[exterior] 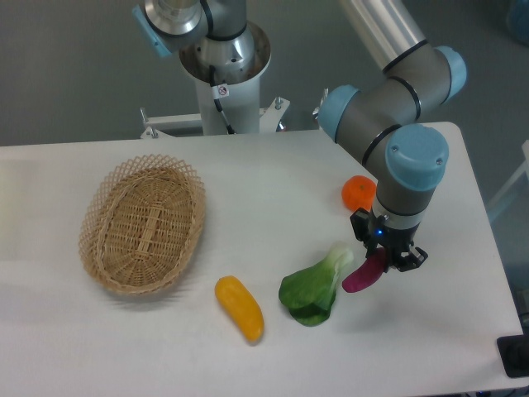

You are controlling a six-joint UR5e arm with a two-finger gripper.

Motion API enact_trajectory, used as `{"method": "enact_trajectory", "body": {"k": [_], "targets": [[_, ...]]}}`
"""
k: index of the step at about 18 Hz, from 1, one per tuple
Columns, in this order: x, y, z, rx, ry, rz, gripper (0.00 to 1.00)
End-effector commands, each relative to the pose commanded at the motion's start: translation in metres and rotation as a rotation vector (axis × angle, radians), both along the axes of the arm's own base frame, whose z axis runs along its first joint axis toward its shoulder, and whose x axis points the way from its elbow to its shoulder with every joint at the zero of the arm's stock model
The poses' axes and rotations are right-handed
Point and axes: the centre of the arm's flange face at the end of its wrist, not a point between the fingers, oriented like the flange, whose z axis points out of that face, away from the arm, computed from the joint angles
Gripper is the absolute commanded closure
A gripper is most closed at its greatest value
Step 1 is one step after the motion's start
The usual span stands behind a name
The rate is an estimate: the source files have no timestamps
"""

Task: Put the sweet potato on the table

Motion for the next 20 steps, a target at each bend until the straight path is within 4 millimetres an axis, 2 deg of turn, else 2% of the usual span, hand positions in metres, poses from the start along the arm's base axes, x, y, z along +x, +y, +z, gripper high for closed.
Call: {"method": "enact_trajectory", "body": {"k": [9,11,13,18,20], "targets": [[-0.002,0.000,0.000,-0.005,0.003,0.001,0.68],[-0.001,0.000,-0.005,-0.010,0.001,0.001,0.69],[-0.008,-0.010,-0.006,-0.012,-0.002,0.018,0.69],[-0.013,-0.018,-0.012,-0.020,-0.010,0.032,0.68],[-0.019,-0.028,-0.017,-0.021,-0.011,0.046,0.68]]}}
